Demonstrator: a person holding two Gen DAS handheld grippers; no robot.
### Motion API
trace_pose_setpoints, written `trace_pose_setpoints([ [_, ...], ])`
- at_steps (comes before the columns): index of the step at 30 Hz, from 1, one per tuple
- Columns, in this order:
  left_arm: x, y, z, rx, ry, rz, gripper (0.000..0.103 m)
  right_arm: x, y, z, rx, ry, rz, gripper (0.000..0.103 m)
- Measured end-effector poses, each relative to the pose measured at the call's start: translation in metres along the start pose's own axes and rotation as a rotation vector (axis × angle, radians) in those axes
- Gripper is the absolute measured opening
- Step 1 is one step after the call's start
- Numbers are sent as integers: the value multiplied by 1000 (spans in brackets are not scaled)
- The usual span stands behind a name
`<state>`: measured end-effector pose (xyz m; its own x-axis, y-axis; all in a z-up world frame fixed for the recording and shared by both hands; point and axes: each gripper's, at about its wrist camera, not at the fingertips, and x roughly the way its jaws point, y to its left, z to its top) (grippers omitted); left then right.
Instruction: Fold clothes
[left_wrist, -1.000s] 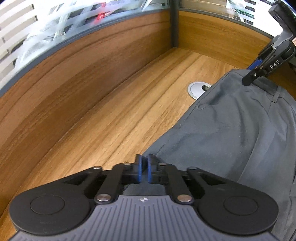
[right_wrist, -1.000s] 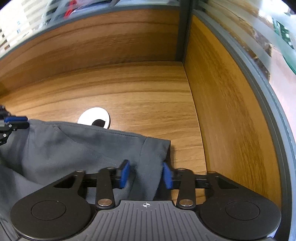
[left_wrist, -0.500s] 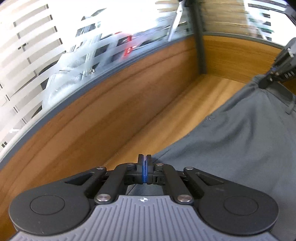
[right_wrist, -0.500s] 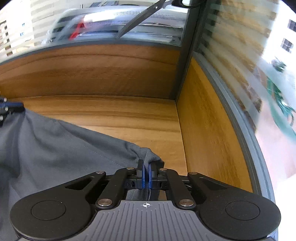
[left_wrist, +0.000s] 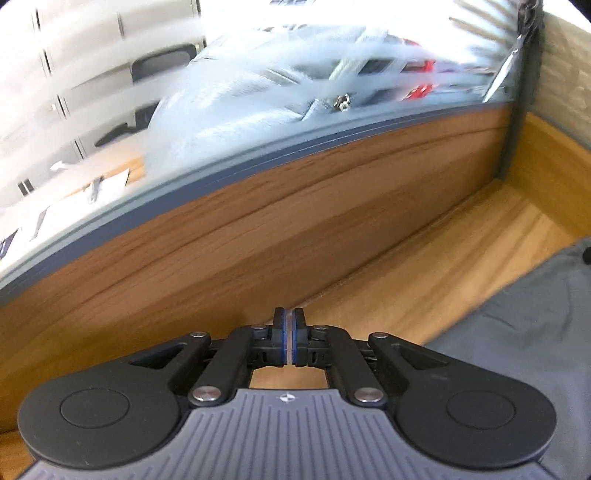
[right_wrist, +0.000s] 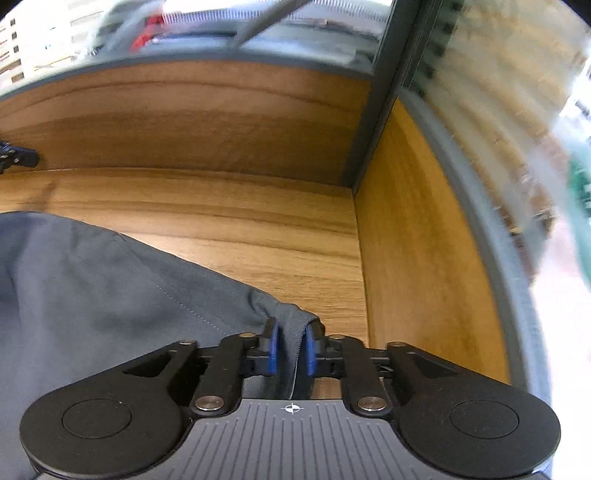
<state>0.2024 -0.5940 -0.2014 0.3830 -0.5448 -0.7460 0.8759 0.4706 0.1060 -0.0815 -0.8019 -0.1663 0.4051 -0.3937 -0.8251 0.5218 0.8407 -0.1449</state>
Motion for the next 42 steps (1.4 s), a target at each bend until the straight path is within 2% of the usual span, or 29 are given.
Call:
trace_pose_setpoints([
  [1, -13, 0, -3, -2, 7, -7, 23, -6, 0, 0, -2, -6, -1, 36],
  [2, -24, 2, -5, -5, 12, -13, 27, -16, 1, -1, -6, -15, 3, 38],
  [6, -76, 14, -23, -31, 31, -21, 31, -56, 5, -5, -26, -46, 40, 40],
  [10, -122, 21, -46, -41, 71, 11, 41, -91, 7, -11, -65, -54, 105, 47],
  [14, -147, 32, -71, -44, 136, 54, 41, -113, 12, -19, -131, -42, 143, 48],
  [17, -160, 43, -89, -60, 169, 89, 41, -112, 13, -17, -172, -21, 166, 48],
  [21, -176, 60, -111, -81, 177, 167, 41, -113, 15, -21, -190, -4, 182, 48],
  [24, -177, 78, -123, -102, 185, 216, 41, -115, 18, -25, -178, 10, 199, 48],
  [28, -170, 99, -135, -60, 192, 291, 41, -115, 30, -28, -172, 19, 216, 48],
  [31, -161, 116, -140, -31, 217, 295, 41, -113, 47, -27, -177, 19, 246, 48],
  [33, -154, 125, -140, 0, 231, 293, 42, -110, 59, -24, -188, 19, 269, 48],
  [35, -145, 131, -138, 44, 237, 270, 47, -105, 71, -21, -202, 27, 284, 48],
  [37, -134, 134, -137, 97, 240, 227, 58, -99, 80, -17, -214, 35, 295, 48],
  [42, -107, 136, -137, 234, 243, 164, 66, -86, 94, -10, -227, 62, 302, 48],
])
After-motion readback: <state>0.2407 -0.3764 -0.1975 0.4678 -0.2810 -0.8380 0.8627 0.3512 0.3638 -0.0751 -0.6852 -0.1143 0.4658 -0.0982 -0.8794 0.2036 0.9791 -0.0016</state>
